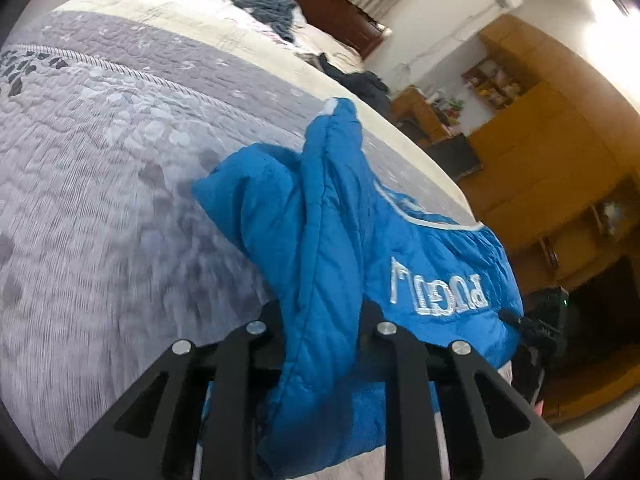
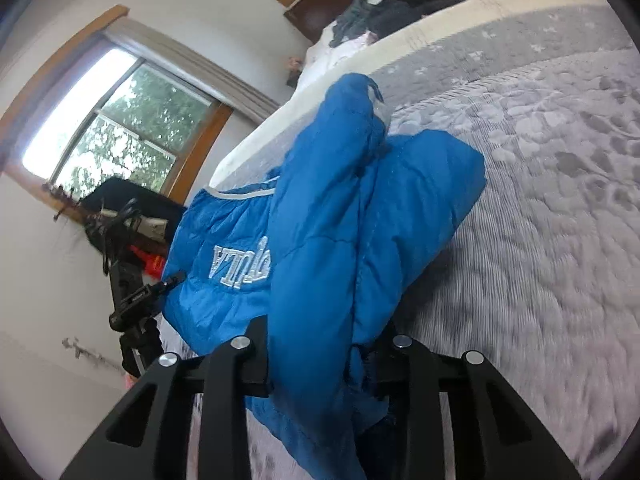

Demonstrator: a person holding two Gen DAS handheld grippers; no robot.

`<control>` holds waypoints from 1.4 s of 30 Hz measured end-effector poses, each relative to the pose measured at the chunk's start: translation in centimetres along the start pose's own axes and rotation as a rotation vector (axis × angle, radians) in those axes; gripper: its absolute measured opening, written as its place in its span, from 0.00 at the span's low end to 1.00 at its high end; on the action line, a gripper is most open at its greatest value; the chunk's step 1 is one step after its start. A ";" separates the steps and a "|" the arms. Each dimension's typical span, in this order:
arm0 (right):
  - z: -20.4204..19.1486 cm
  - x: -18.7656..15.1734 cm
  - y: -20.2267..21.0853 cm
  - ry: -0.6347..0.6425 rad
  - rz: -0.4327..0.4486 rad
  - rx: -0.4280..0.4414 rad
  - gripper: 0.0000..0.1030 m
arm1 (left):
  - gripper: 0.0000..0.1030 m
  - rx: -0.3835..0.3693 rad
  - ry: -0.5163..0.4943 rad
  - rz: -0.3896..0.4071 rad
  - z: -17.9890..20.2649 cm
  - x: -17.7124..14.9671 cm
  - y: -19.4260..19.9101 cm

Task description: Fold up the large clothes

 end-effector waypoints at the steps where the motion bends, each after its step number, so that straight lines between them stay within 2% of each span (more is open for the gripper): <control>1: -0.2 -0.7 0.7 0.011 -0.004 -0.003 0.31 | 0.18 -0.006 -0.005 -0.008 0.4 -0.8 0.6; 7: -0.8 -7.4 5.5 0.030 -0.032 -0.010 0.31 | 0.18 -0.042 -0.006 -0.078 1.4 -8.3 4.5; 11: -0.9 -11.3 7.4 0.033 -0.033 -0.015 0.31 | 0.19 -0.049 -0.030 -0.089 1.6 -12.5 6.4; 14: -0.8 -13.4 7.8 0.034 -0.037 -0.028 0.32 | 0.20 -0.042 -0.031 -0.087 0.3 -14.4 7.2; 17: 0.6 -14.0 6.9 0.014 -0.044 -0.052 0.35 | 0.25 -0.011 -0.035 -0.074 -1.4 -15.1 6.3; 20: 2.5 -14.1 5.6 -0.034 -0.058 -0.053 0.39 | 0.33 -0.013 -0.019 -0.056 -2.8 -15.6 5.4; 25: 4.1 -14.3 4.8 -0.063 -0.052 -0.032 0.44 | 0.45 -0.001 -0.057 -0.017 -3.2 -16.1 4.6; 30: 4.0 -15.0 5.3 -0.036 -0.034 -0.071 0.53 | 0.49 0.038 -0.074 -0.007 -3.3 -16.1 5.3; 33: 3.1 -15.1 6.6 0.004 -0.004 -0.134 0.55 | 0.49 0.082 -0.083 0.025 -3.0 -15.4 7.0; 37: 1.3 -14.2 9.0 0.085 0.066 -0.259 0.55 | 0.48 0.139 -0.156 0.160 -1.1 -13.5 11.0; 39: 0.0 -13.6 9.5 0.125 0.091 -0.285 0.56 | 0.48 0.117 -0.217 0.195 1.3 -12.7 11.9; 42: -3.1 -12.2 9.8 0.220 0.141 -0.272 0.56 | 0.48 0.075 -0.280 0.172 4.1 -12.8 11.0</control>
Point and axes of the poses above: each gripper's, at about its wrist camera, not at the fingertips, and y roughly against the way its jaws point, z to its right, x to its top, the point moved 7 cm from there along -y, roughly the way its jaws point, and after that the axes turned 4 degrees about z, right-handed, at the moved point
